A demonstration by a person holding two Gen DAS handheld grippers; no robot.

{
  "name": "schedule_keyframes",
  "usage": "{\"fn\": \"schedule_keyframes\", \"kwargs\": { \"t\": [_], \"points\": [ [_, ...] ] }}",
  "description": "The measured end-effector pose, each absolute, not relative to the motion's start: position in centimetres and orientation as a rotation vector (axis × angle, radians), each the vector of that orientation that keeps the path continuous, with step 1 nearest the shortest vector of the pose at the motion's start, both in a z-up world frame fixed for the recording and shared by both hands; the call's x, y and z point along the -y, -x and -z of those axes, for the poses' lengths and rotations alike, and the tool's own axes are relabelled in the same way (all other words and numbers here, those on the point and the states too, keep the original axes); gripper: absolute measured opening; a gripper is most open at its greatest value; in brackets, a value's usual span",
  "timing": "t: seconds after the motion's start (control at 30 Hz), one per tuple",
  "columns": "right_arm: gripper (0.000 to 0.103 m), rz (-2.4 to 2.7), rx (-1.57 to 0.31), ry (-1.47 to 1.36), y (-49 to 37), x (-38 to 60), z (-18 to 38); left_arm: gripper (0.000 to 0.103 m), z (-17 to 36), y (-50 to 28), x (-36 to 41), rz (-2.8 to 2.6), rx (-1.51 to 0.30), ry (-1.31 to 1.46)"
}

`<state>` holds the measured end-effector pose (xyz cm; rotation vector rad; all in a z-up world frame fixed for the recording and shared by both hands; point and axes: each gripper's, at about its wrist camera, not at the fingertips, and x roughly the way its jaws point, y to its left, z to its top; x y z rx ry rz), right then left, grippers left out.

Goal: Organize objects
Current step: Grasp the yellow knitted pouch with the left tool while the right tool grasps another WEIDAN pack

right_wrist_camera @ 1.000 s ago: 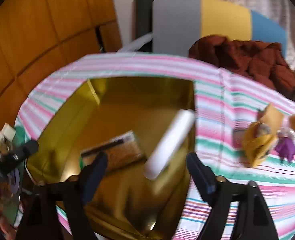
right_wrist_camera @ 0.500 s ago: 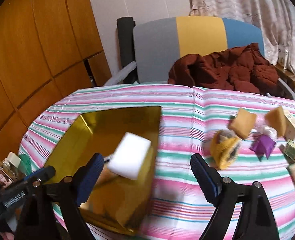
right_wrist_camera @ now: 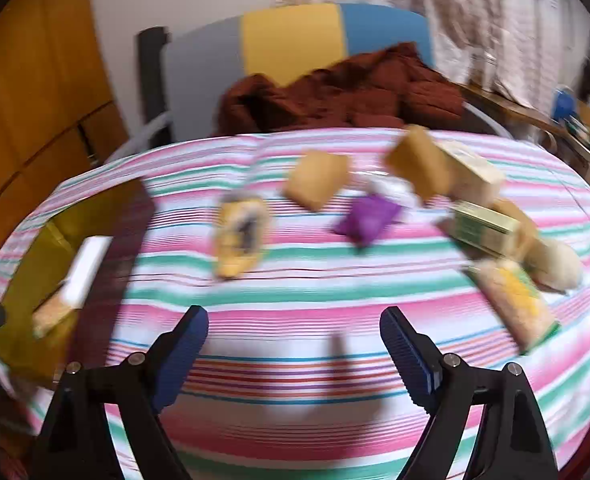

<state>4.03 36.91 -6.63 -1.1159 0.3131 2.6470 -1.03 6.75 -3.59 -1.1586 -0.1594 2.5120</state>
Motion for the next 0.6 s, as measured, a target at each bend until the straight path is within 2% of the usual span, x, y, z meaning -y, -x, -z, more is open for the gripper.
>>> {"fn": "schedule_keyframes", "kwargs": {
  "t": [0.13,0.37,0.6],
  "points": [
    [0.077,-2.543,-0.312,1.083,-5.2,-42.1,6.9,0.041,3.3,0.6,-9.6,-2.458,0.094,1.145],
    [0.077,-2.434,-0.356,1.057,-6.8,-50.1,7.5,0.044,3.1,0.2,-14.0,-2.382,0.029,1.152],
    [0.078,-2.401,-0.408,1.155,-6.0,-53.1,10.1,0.045,3.6,0.7,-17.5,-2.305,-0.017,1.211]
  ]
}}
